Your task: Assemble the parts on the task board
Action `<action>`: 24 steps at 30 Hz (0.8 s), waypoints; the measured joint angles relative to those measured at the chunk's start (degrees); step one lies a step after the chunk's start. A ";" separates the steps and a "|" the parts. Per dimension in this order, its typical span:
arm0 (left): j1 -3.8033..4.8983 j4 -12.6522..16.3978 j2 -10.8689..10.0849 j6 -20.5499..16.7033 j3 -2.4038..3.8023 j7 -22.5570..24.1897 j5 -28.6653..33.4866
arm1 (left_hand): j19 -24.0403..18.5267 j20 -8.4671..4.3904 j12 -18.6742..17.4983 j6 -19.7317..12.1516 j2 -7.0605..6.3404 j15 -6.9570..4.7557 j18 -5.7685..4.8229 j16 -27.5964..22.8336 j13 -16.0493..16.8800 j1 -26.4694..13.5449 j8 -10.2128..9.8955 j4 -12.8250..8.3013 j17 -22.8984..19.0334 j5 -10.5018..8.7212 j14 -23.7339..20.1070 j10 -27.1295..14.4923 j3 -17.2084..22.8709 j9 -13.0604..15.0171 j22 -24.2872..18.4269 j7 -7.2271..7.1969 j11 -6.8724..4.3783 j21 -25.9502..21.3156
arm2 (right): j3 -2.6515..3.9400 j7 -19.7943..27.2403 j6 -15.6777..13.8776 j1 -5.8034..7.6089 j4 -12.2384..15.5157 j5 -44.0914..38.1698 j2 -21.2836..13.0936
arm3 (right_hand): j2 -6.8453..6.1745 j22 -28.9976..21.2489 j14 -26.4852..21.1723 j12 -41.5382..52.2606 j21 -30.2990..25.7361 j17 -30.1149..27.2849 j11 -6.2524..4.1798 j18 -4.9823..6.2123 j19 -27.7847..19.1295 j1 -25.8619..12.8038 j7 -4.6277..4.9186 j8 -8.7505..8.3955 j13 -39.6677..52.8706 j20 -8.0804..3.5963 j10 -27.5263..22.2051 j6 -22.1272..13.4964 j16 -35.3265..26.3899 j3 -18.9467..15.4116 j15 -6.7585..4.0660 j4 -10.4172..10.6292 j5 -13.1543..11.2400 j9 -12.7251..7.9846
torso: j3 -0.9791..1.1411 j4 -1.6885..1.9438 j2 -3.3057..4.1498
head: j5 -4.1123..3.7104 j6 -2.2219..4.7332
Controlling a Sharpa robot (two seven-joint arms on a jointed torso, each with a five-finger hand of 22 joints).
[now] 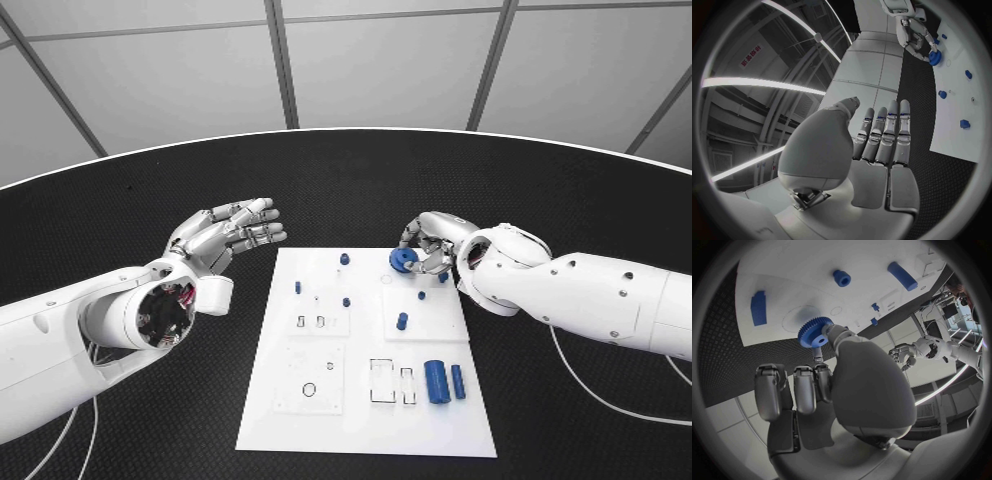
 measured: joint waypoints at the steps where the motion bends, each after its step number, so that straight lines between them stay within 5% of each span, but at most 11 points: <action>1: 0.00 -0.04 0.02 0.01 0.00 0.00 0.00 | 0.00 0.00 0.00 0.00 0.00 0.00 0.00 0.00 0.00 0.00 0.00 0.00 0.00 0.00 0.00 0.00 0.00 0.00 0.00 0.00 0.00 0.00 | 0.01 0.03 -0.33 0.00 0.41 -0.41 -0.10 | 0.11 0.00 0.03 0.08 0.00 0.00 -0.02 0.00 -0.08 -0.12 0.00 0.00 0.00 -0.08 0.02 0.00 0.00 0.18 -0.03 -0.18 0.07 0.00 | 0.01 0.00 -0.01 | 0.00 0.02; 12: 0.00 -0.57 0.51 0.08 0.00 0.00 0.00 | 0.00 0.00 0.00 0.00 0.00 0.00 0.00 0.00 0.00 0.00 0.00 0.00 -0.01 0.00 0.00 0.00 0.00 0.01 -0.01 0.00 0.00 0.00 | 0.31 -0.84 -1.87 0.07 6.15 -9.10 1.19 | 0.01 0.00 -0.11 0.96 0.00 -0.01 -0.20 0.00 0.13 -1.52 0.00 0.00 0.04 -0.30 0.21 0.00 0.00 1.17 -0.25 -1.17 0.52 0.00 | -0.10 -0.02 -0.09 | 0.18 0.25; 24: 0.00 -0.62 0.89 0.12 0.01 -0.05 0.00 | 0.00 0.00 -0.23 0.00 0.00 0.00 0.00 0.00 0.00 0.00 0.00 0.00 0.07 0.00 0.00 0.00 0.00 0.01 0.06 0.00 0.00 0.00 | 0.31 -1.99 -0.85 0.08 1.56 -12.32 9.32 | -0.15 0.00 -0.11 0.96 0.00 -0.02 -0.20 0.00 0.13 -2.42 0.00 0.00 0.03 -0.29 0.21 0.00 0.00 1.33 -0.25 -1.33 0.52 0.00 | -0.26 0.26 0.07 | 0.03 0.50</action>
